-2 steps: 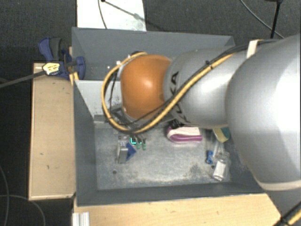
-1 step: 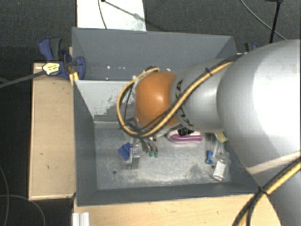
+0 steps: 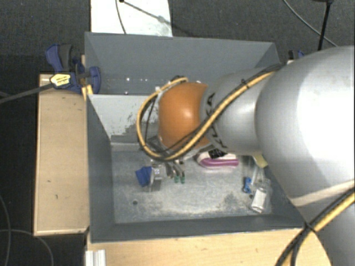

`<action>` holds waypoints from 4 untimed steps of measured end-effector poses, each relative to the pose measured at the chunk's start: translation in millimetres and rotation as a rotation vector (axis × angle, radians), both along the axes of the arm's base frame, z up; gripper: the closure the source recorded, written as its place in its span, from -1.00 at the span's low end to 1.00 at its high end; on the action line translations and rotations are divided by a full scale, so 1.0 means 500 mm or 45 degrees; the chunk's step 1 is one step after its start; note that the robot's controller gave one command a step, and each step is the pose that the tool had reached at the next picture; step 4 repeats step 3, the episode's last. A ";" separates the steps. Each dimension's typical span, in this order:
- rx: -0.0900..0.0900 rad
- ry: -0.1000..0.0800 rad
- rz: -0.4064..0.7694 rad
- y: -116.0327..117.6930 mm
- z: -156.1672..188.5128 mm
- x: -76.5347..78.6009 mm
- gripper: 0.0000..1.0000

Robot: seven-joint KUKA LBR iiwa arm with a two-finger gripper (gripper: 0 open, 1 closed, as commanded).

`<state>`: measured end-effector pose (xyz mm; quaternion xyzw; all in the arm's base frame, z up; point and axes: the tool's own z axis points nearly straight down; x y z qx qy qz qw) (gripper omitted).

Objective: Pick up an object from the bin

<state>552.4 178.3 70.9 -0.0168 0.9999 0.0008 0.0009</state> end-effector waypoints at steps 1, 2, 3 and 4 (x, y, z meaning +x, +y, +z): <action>0.002 -0.010 -0.005 -0.006 0.242 -0.026 1.00; 0.004 -0.010 -0.021 0.018 0.406 -0.079 1.00; -0.003 0.004 -0.065 -0.063 0.376 -0.129 1.00; -0.003 0.004 -0.065 -0.063 0.376 -0.129 1.00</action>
Offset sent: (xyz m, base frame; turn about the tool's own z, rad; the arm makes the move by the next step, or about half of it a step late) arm -0.0150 -0.0034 0.1158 -0.0052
